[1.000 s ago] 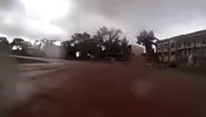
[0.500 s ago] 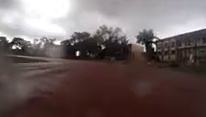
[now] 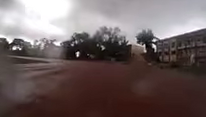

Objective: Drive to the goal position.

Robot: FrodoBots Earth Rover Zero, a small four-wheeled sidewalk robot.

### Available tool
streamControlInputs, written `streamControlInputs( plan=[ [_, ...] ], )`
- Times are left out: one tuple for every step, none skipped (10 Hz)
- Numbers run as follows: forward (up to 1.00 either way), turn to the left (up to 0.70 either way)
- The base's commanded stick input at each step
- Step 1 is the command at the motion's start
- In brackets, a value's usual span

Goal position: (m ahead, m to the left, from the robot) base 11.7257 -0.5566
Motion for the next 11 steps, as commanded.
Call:
streamControlInputs(
  plan=[
    [0.45, 0.00],
    [0.45, 0.00],
    [0.45, 0.00],
    [0.45, 0.00],
    [0.45, 0.00],
    [0.45, 0.00],
    [0.45, 0.00],
    [0.45, 0.00],
    [0.45, 0.00],
    [0.45, 0.00],
    [0.45, 0.00]
  ],
)
